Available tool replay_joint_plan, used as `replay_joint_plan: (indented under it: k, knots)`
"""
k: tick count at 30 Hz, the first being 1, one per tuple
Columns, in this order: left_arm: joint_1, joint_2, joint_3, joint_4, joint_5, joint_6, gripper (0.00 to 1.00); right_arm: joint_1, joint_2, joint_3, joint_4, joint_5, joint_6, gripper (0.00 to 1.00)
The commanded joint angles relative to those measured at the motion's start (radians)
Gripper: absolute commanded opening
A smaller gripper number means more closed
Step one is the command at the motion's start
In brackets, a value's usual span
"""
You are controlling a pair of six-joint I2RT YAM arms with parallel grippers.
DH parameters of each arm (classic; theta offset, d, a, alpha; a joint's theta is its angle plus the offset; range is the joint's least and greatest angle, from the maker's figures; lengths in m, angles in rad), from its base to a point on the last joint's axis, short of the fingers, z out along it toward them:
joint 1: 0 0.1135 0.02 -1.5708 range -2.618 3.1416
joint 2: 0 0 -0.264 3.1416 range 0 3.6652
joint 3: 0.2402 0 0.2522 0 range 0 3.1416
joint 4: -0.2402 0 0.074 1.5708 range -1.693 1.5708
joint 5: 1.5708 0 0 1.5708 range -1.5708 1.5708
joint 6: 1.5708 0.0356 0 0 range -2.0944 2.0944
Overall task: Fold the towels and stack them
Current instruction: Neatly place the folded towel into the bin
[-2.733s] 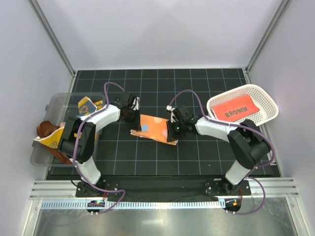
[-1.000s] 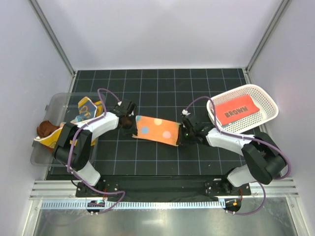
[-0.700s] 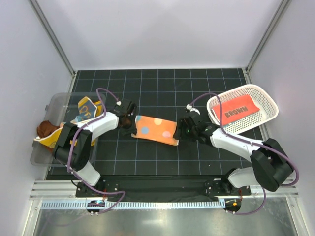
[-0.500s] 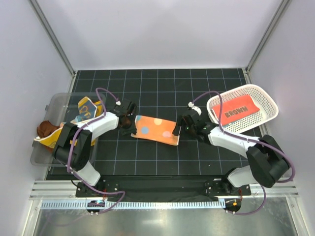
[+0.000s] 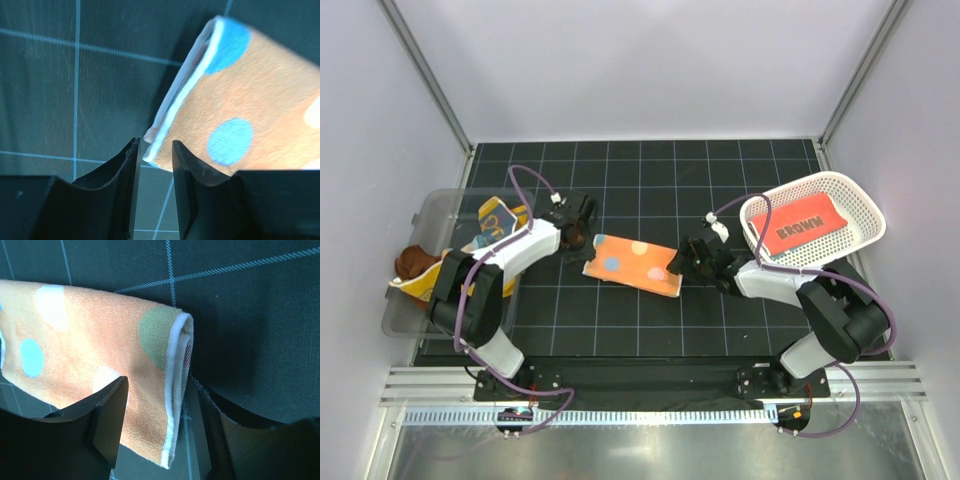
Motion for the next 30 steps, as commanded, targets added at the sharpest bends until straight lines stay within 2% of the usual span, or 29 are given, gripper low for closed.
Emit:
replay_joint_plan:
  k: [1,5,8,11,12,15,17,18,20,21,22,23,24,27,30]
  knots:
    - [0.004,-0.002,0.072,-0.034,-0.042,-0.008,0.36,-0.001,0.010,-0.031,0.093,-0.007,0.048,0.58]
    - [0.009,0.018,0.081,-0.040,-0.046,-0.014,0.36,-0.001,-0.008,-0.065,0.113,-0.009,0.064,0.57]
    - [0.012,0.021,0.089,-0.041,-0.025,-0.019,0.36,0.001,-0.013,-0.082,0.116,0.006,0.061,0.52]
    - [0.011,0.009,0.092,-0.046,-0.013,-0.020,0.36,-0.001,-0.004,-0.093,0.136,0.010,0.061,0.43]
    - [0.011,-0.005,0.093,-0.049,-0.016,-0.019,0.36,-0.001,0.001,-0.091,0.141,0.007,0.058,0.36]
    - [0.012,-0.026,0.121,-0.083,-0.013,-0.002,0.37,-0.001,0.004,-0.086,0.174,-0.009,0.021,0.25]
    - [0.011,-0.043,0.142,-0.112,-0.014,0.012,0.37,-0.002,-0.010,-0.062,0.152,-0.035,-0.037,0.05]
    - [0.011,-0.066,0.148,-0.121,-0.014,0.017,0.37,-0.008,-0.023,-0.053,0.111,-0.043,-0.060,0.02]
    - [0.011,-0.095,0.161,-0.135,-0.016,0.030,0.37,-0.028,-0.075,-0.001,0.019,-0.078,-0.120,0.01]
    - [0.012,-0.123,0.162,-0.144,-0.016,0.044,0.37,-0.066,-0.089,0.030,-0.150,-0.081,-0.178,0.01]
    - [0.011,-0.135,0.167,-0.149,-0.013,0.046,0.38,-0.089,-0.099,0.080,-0.219,-0.093,-0.223,0.01]
    - [0.012,-0.148,0.170,-0.152,0.000,0.049,0.38,-0.115,-0.119,0.099,-0.276,-0.180,-0.259,0.01]
    - [0.011,-0.160,0.173,-0.153,0.012,0.053,0.38,-0.139,-0.128,0.117,-0.390,-0.197,-0.336,0.01]
    - [0.011,-0.194,0.174,-0.150,0.067,0.053,0.38,-0.183,-0.155,0.217,-0.628,-0.146,-0.447,0.01]
    - [0.011,-0.215,0.174,-0.127,0.135,0.047,0.38,-0.225,-0.146,0.320,-0.783,-0.110,-0.568,0.01]
